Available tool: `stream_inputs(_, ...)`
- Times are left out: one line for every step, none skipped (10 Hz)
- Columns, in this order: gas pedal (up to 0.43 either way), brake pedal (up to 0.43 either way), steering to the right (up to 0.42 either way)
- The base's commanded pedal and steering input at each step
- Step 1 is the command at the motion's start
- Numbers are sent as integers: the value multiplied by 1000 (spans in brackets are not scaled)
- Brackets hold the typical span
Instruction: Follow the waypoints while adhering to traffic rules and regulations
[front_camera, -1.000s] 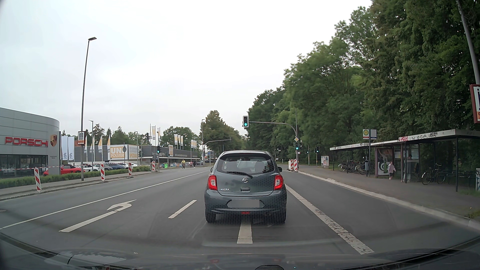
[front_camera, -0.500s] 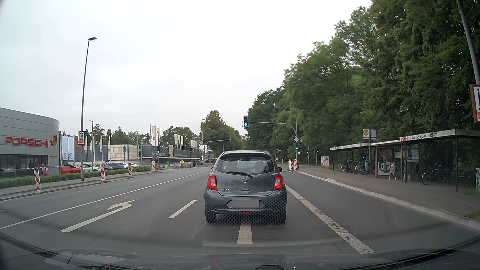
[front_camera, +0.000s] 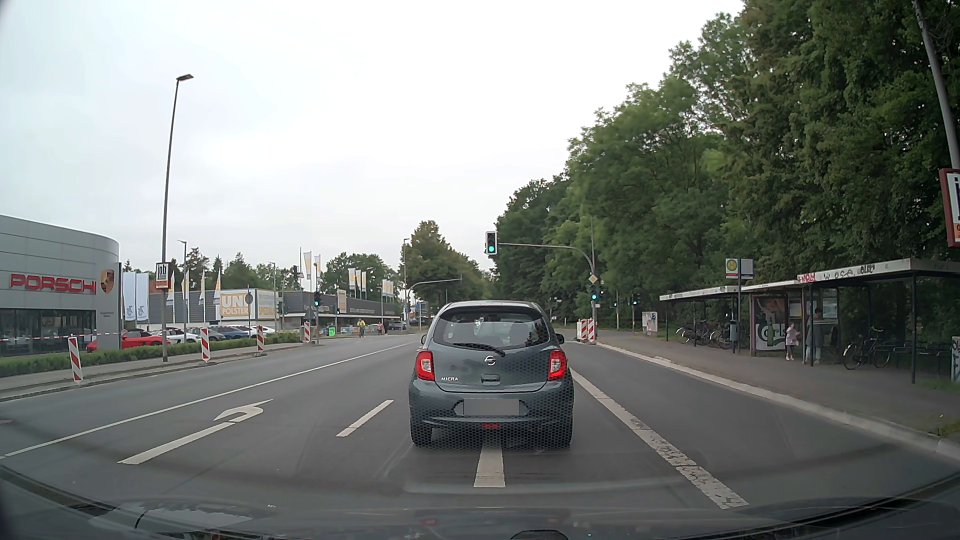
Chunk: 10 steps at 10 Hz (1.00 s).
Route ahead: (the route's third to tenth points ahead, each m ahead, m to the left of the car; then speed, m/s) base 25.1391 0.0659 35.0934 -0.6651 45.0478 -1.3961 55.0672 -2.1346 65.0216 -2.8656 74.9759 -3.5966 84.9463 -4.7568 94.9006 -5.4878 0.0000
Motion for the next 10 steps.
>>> stream_inputs(0, 0, -6)
stream_inputs(0, 0, -6)
stream_inputs(0, 0, -6)
stream_inputs(0, 0, -6)
stream_inputs(0, 0, -6)
stream_inputs(0, 0, -6)
stream_inputs(0, 0, -6)
stream_inputs(0, 0, -6)
stream_inputs(0, 0, -6)
stream_inputs(28, 0, -6)
